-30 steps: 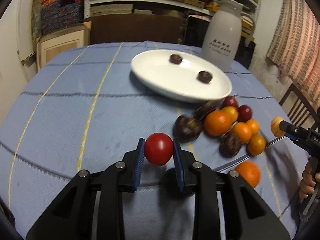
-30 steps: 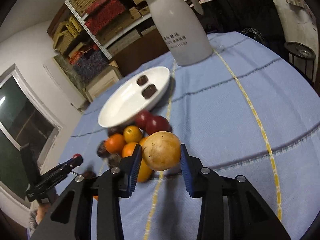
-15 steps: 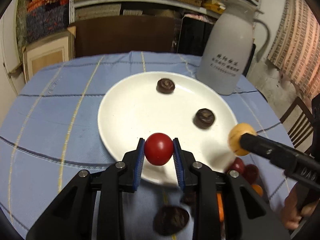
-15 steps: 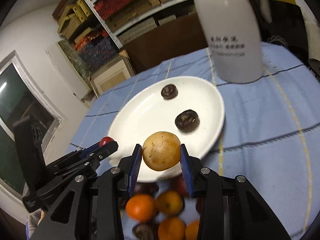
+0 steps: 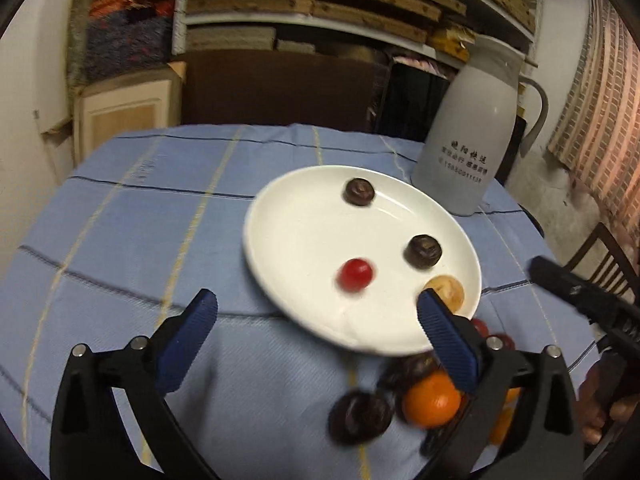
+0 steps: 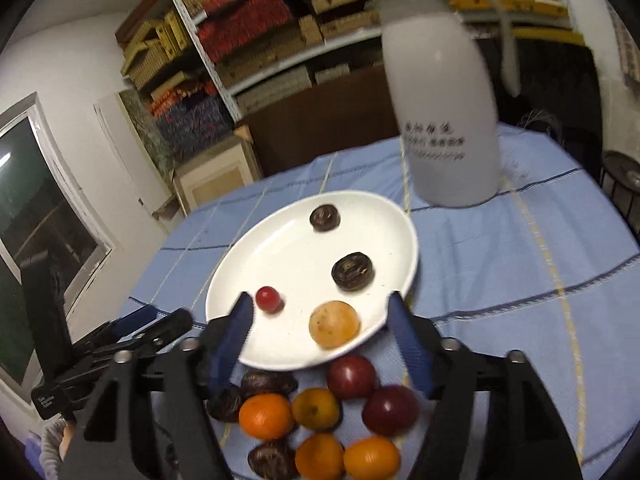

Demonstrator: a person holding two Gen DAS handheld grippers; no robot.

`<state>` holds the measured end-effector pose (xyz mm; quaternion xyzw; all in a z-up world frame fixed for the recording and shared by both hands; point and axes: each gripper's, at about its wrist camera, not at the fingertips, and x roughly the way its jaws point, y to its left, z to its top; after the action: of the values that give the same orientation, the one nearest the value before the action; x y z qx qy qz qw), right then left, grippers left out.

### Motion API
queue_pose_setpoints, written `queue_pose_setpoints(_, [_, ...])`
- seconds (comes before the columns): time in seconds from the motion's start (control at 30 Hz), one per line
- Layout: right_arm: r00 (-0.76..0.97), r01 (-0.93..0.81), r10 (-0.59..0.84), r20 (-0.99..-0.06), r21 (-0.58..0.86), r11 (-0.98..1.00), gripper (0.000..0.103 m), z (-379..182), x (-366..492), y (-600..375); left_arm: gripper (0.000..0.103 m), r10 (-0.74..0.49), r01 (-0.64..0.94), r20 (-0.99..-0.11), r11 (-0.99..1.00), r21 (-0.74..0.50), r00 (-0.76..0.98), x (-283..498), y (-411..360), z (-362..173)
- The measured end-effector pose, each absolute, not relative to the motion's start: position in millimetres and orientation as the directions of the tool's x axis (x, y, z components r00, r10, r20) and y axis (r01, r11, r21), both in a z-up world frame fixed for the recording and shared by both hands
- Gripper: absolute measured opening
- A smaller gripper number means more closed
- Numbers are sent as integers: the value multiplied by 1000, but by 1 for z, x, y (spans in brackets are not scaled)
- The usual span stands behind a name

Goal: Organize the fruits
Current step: 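Carry the tomato and beige fruit onto the white plate and release both, then grasp a dark brown fruit with the left gripper while the right gripper grasps an orange mandarin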

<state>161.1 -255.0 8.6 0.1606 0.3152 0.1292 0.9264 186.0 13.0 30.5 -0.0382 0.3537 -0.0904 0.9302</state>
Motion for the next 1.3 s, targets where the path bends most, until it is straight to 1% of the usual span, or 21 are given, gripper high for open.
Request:
queue_pose_setpoints(0.13, [785, -115, 314, -533, 373, 921, 75, -7, 123, -271, 98, -118, 55, -651, 992, -116, 750, 141, 35, 17])
queue_pose_setpoints(0.2, [787, -81, 281, -550, 359, 930, 78, -20, 105, -279, 98, -101, 35, -663, 993, -112, 741, 123, 41, 9])
queue_pose_setpoints(0.27, [776, -62, 275, -568, 365, 929, 78, -27, 95, -285, 98, -83, 23, -680, 995, -96, 729, 104, 43, -1])
queue_pose_setpoints(0.37, [793, -49, 284, -539, 409, 911, 88, -27, 77, -298, 98, -65, 56, -687, 998, -36, 724, 76, 34, -10])
queue_pose_setpoints(0.47, [807, -34, 268, -526, 411, 911, 88, -29, 62, -305, 98, -49, 89, -706, 996, 19, 706, 62, 23, -19])
queue_pose_setpoints(0.67, [778, -33, 272, -566, 396, 918, 88, -43, 46, -300, 98, -34, 121, -753, 991, 61, 657, 64, 14, -31])
queue_pose_setpoints(0.77, [782, -33, 270, -561, 396, 918, 89, -43, 42, -301, 98, -28, 98, -783, 994, 42, 621, 70, 21, -38])
queue_pose_setpoints(0.83, [781, -25, 270, -563, 403, 915, 90, -44, 42, -302, 98, -44, 75, -783, 997, 4, 621, 71, 30, -36])
queue_pose_setpoints(0.97, [778, -25, 275, -565, 410, 912, 90, -44, 42, -301, 98, 46, -62, -708, 998, 3, 704, 66, 57, -18])
queue_pose_setpoints(1.03, [778, -32, 278, -563, 407, 913, 90, -43, 41, -300, 98, 52, -103, -694, 994, -31, 718, 65, 70, -15])
queue_pose_setpoints(1.1, [777, -38, 279, -564, 401, 915, 90, -43, 41, -299, 98, 9, -114, -731, 989, -94, 682, 71, 81, -22])
queue_pose_setpoints(1.17, [776, -41, 280, -565, 398, 917, 90, -43, 41, -298, 98, -14, -105, -747, 988, -112, 665, 73, 81, -25])
queue_pose_setpoints(1.3, [775, -41, 280, -567, 397, 917, 90, -43, 42, -298, 98, -20, -57, -757, 995, -76, 653, 65, 72, -28])
